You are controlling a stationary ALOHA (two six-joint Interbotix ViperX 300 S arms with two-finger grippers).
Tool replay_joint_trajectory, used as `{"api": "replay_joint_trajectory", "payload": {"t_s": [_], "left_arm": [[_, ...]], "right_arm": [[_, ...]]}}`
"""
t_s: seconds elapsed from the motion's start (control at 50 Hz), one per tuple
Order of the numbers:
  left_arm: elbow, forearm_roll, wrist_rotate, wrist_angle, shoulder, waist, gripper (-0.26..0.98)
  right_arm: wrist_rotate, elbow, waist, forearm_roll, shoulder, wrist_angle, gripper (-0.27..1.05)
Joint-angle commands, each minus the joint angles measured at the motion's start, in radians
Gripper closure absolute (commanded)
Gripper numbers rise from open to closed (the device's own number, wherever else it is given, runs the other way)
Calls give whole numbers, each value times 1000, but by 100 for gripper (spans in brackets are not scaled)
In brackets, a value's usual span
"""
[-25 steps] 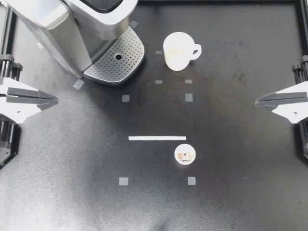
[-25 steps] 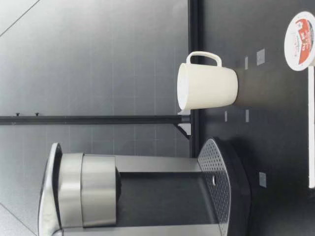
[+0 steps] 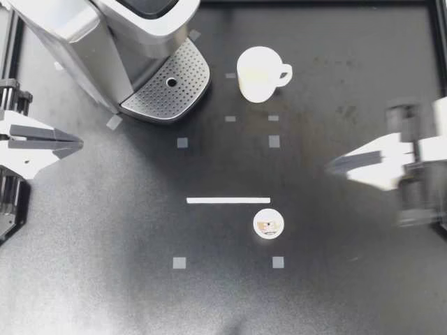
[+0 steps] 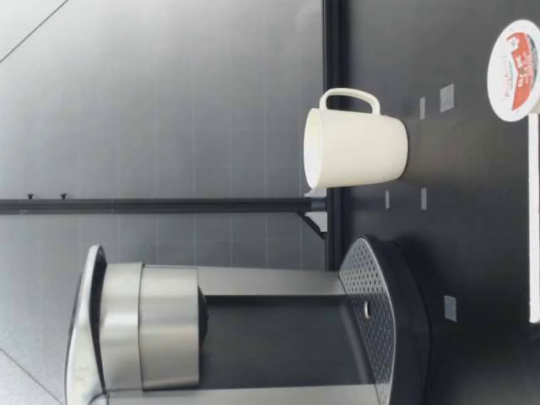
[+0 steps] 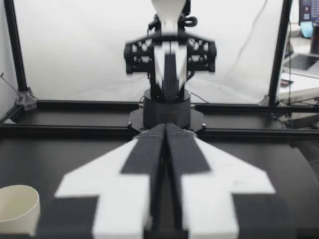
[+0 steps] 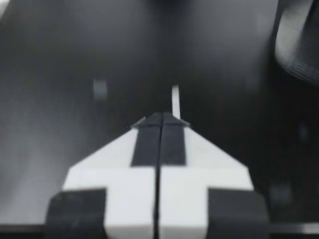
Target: Place the coffee capsule inside the capsule container, then place the cup onto the center of the cup tray.
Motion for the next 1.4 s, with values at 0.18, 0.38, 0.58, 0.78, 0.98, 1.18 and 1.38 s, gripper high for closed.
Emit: {"api": "replay_joint_trajectory", "payload": {"t_s": [0.18, 0.38, 0.58, 0.78, 0.98, 1.18, 1.38], "left_arm": [[-28, 2, -2, -11, 3, 3, 62], [-28, 2, 0, -11, 5, 3, 62], [-21, 3, -2, -11, 5, 3, 62], [-17, 2, -3, -11, 3, 3, 62], [-15, 2, -3, -9, 5, 3, 62], [-14, 2, -3, -11, 5, 3, 62], [-14, 2, -3, -9, 5, 3, 62]], "right_arm": [[-11, -120, 35, 8, 239, 189, 79], [-11, -130, 81, 8, 353, 198, 75], [-9, -130, 89, 8, 411, 190, 63], [-9, -127, 94, 8, 446, 167, 42], [-5, -127, 92, 8, 482, 127, 3], [0, -130, 92, 18, 512, 97, -22], [25, -133, 92, 20, 540, 37, -20]]}}
